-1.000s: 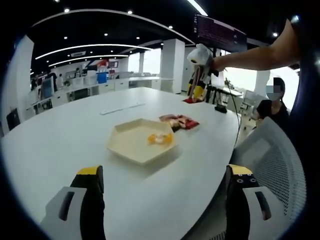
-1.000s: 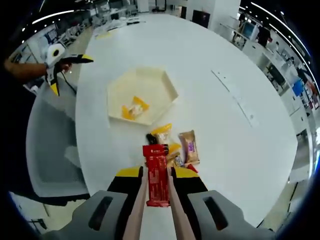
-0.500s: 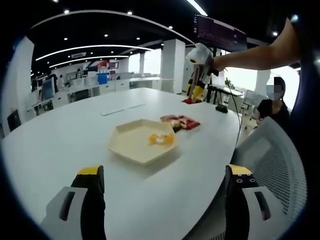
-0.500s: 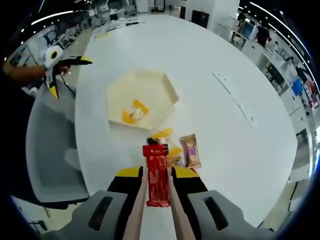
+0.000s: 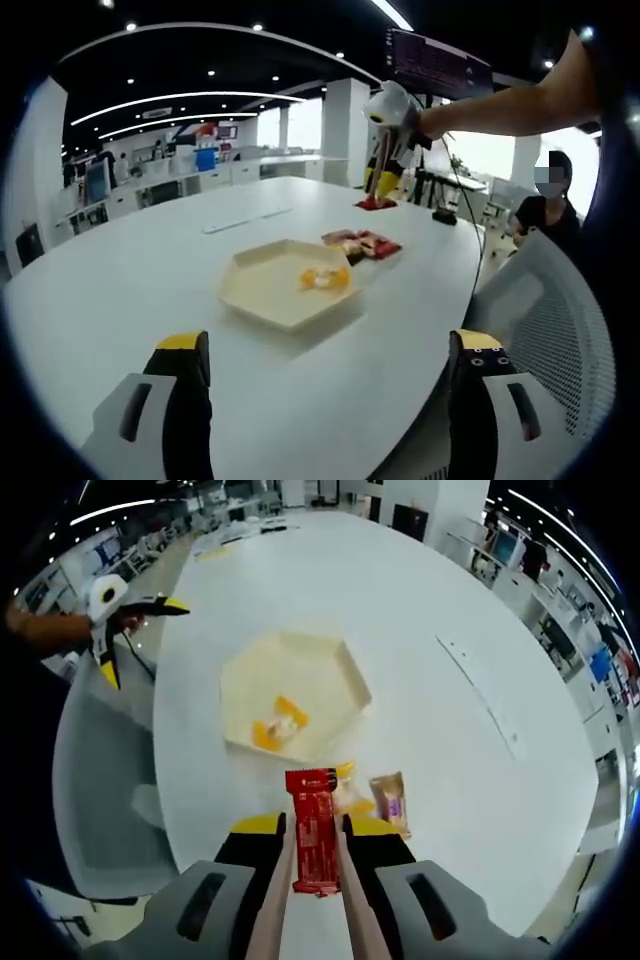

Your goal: Place the target food into the container with the food tongs after gripping and lifting it, then release it inside without dropping or visibly crushing the food.

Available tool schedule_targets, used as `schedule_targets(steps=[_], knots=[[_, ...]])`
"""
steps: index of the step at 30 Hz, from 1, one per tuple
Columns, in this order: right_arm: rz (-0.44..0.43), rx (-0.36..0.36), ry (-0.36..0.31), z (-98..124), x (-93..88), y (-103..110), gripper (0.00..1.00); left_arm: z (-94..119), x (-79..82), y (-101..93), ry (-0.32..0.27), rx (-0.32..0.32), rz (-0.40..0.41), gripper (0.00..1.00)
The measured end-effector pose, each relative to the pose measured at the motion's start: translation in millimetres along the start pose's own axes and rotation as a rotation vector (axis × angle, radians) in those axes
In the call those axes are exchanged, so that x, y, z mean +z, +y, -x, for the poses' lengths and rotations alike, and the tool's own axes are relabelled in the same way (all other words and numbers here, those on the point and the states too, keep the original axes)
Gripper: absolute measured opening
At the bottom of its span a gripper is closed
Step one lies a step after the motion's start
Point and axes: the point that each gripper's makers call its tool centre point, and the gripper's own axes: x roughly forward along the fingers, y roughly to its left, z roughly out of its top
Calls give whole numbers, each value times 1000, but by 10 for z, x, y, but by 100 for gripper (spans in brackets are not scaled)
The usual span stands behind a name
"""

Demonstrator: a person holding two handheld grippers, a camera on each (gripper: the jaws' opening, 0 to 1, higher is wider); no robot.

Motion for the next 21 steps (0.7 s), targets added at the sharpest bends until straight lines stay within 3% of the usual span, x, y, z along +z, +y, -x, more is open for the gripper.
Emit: schedule_targets(steps=[21], knots=[[43, 24, -22, -246, 454, 63, 22, 11, 10, 19, 0, 14, -20, 95]])
